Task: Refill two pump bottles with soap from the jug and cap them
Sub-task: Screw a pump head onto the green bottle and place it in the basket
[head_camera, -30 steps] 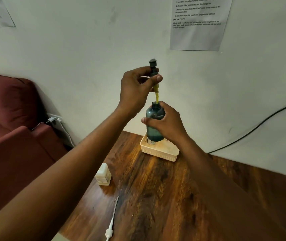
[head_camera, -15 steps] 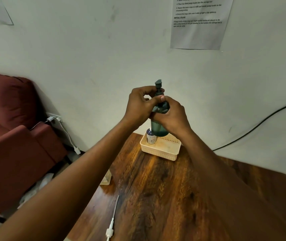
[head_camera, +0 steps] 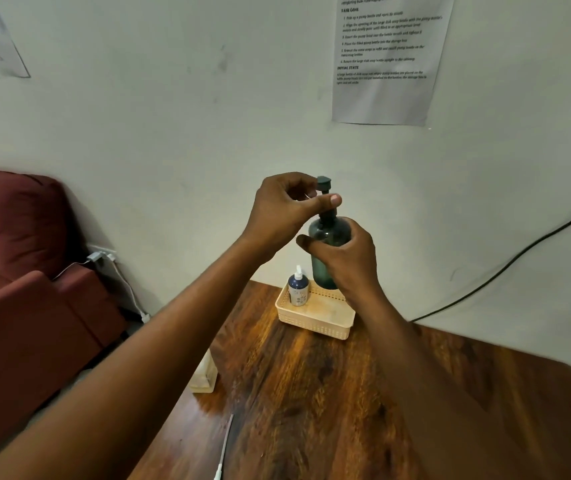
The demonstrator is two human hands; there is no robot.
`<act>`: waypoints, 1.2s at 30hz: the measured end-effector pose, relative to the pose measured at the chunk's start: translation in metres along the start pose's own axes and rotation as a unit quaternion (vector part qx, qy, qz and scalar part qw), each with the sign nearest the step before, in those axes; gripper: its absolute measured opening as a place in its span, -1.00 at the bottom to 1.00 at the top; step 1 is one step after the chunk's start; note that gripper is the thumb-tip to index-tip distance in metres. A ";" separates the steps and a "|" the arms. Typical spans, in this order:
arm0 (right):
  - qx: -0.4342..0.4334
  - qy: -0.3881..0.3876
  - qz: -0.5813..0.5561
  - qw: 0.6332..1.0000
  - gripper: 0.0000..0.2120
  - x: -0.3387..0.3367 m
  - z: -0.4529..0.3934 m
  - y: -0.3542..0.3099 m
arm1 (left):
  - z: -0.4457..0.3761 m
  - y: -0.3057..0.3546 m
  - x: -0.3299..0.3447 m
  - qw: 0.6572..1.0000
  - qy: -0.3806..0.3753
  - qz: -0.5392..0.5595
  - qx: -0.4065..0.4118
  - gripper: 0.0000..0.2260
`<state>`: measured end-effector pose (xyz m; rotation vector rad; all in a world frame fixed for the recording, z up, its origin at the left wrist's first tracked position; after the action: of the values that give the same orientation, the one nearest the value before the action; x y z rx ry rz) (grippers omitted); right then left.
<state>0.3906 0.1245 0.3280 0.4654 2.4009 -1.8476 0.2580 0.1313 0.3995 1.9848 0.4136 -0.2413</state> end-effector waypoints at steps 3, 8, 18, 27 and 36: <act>-0.011 0.008 0.002 1.000 -0.47 0.001 0.000 -0.005 | -0.002 0.006 0.004 0.999 0.002 -0.042 -0.012 -0.62; -0.012 0.002 0.006 1.000 -0.51 0.001 0.002 -0.011 | -0.003 0.010 -0.003 0.996 -0.076 0.022 -0.027 -0.76; -0.026 0.008 0.005 1.000 -0.59 -0.001 0.004 -0.022 | 0.001 0.015 -0.006 0.998 -0.052 0.034 -0.012 -0.74; -0.010 -0.037 -0.040 0.998 -0.62 -0.006 0.008 -0.032 | -0.005 0.021 -0.023 0.979 -0.170 0.110 -0.007 -0.87; -0.027 -0.015 -0.028 0.999 -0.57 -0.003 0.010 -0.041 | 0.001 0.028 -0.017 0.997 -0.045 0.056 0.034 -0.72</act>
<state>0.3807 0.1051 0.3647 0.3670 2.4628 -1.7929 0.2535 0.1165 0.4283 2.0475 0.2385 -0.2772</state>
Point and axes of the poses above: each hand's wrist, its own z-axis away from the middle knuckle, its own x-axis out of the palm, y = z × x, the point moved 2 cm from there along -z, towards the middle knuckle
